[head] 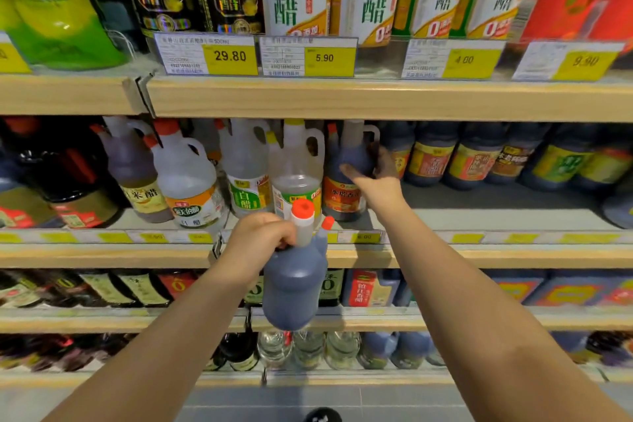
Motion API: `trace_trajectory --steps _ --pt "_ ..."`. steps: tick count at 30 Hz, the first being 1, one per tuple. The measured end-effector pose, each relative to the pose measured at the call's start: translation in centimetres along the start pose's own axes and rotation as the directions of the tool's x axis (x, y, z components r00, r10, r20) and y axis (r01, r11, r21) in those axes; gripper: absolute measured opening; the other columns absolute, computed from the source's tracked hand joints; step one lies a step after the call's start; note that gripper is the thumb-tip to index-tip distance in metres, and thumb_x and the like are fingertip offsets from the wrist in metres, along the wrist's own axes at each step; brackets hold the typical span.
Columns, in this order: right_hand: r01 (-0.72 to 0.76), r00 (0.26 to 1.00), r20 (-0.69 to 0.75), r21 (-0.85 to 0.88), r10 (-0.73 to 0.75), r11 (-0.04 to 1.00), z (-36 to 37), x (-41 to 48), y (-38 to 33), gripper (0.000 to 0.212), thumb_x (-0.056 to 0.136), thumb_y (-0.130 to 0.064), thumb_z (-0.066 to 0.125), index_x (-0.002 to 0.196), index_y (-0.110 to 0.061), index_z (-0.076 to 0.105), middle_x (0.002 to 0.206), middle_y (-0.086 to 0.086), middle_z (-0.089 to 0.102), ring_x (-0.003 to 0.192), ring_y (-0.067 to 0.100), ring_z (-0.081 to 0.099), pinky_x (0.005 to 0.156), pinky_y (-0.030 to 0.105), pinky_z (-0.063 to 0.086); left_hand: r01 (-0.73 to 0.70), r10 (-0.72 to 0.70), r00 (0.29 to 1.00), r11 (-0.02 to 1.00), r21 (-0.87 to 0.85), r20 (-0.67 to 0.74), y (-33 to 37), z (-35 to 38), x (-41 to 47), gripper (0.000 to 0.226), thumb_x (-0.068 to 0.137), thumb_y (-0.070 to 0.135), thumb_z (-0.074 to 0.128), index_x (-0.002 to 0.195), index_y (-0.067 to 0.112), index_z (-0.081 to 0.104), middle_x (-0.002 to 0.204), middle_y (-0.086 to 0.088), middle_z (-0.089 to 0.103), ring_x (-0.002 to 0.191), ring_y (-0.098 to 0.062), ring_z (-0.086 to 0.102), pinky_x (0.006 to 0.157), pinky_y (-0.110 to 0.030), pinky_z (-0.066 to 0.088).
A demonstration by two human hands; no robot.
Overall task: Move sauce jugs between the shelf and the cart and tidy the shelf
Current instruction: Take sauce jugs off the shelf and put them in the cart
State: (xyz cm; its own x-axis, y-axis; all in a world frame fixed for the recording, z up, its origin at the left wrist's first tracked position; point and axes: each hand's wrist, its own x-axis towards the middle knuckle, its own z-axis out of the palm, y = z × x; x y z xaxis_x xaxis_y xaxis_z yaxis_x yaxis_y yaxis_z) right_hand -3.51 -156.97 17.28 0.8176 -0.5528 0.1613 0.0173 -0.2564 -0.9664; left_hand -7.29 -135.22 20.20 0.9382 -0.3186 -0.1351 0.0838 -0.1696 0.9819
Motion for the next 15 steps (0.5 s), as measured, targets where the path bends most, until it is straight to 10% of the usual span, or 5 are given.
trace_trajectory --steps 5,8,15 --pt "0.004 0.999 0.036 -0.065 -0.001 0.998 -3.2 -6.1 0.3 0.035 0.082 -0.02 0.072 0.11 -0.009 0.056 0.1 -0.007 0.059 0.091 -0.006 0.057 0.081 0.009 0.045 0.14 -0.141 0.99 0.989 0.036 0.029 1.4 1.1 -1.2 0.014 0.073 0.018 0.065 0.063 0.01 0.06 0.056 -0.001 0.053 0.063 -0.013 0.049 0.065 -0.025 0.036" --pt "0.017 0.997 0.078 -0.171 -0.004 0.985 -4.5 -9.8 0.3 0.003 0.086 -0.016 0.065 0.087 -0.016 0.063 0.083 -0.005 0.062 0.076 0.002 0.058 0.073 0.022 0.047 0.282 -0.277 0.957 0.958 -0.054 0.084 2.8 2.2 -2.0 0.009 0.078 0.018 0.064 0.075 0.01 0.063 0.069 -0.005 0.058 0.08 -0.015 0.055 0.075 -0.027 0.038" --pt "0.089 0.983 0.181 -0.438 -0.01 0.895 -6.7 -16.5 -0.4 0.029 0.087 -0.029 0.059 0.114 -0.019 0.064 0.109 0.001 0.066 0.093 0.017 0.063 0.08 0.037 0.054 0.411 -0.333 0.903 0.854 -0.318 0.271 7.4 5.2 -5.1 0.019 0.085 -0.005 0.041 0.079 0.006 0.056 0.079 -0.005 0.057 0.077 -0.009 0.055 0.075 -0.015 0.041"
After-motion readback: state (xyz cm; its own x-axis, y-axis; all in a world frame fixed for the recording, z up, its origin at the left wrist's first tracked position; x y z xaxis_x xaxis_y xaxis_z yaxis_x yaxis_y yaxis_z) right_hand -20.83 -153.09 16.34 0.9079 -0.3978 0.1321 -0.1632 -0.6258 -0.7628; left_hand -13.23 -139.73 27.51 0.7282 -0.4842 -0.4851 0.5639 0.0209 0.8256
